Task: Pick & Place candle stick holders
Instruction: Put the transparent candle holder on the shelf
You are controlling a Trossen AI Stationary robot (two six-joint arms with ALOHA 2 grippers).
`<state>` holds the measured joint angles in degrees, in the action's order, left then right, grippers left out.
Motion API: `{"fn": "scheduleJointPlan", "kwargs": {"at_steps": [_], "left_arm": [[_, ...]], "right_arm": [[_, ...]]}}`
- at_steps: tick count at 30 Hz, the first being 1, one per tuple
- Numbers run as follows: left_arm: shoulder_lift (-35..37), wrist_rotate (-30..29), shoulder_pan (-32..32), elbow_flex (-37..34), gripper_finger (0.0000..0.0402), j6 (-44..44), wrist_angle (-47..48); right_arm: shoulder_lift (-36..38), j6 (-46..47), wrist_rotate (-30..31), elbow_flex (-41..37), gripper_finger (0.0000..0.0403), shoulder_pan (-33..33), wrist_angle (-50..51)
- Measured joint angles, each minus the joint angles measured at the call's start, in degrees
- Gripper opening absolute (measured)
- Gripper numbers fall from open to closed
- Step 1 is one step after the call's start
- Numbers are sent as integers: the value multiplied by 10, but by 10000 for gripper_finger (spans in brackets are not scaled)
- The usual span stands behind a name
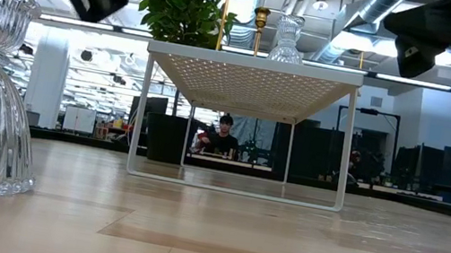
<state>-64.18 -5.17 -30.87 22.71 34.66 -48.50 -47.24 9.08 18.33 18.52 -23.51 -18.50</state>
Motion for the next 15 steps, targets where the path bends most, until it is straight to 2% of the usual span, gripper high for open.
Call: {"fn": "scheduleJointPlan", "kwargs": {"at_steps": [5, 8, 12, 15], "left_arm": [[0, -25, -2, 101, 85, 5, 221], [0, -46, -1, 153, 80, 37, 333], [0, -48, -2, 211, 68, 128, 481], [0, -35, -5, 230, 54, 214, 579]], "right_arm": [[0, 0, -1, 0, 0, 0, 0], [0, 0, -1, 0, 0, 0, 0], [0, 0, -1, 0, 0, 0, 0], [0, 0, -2, 0, 0, 0, 0]]}}
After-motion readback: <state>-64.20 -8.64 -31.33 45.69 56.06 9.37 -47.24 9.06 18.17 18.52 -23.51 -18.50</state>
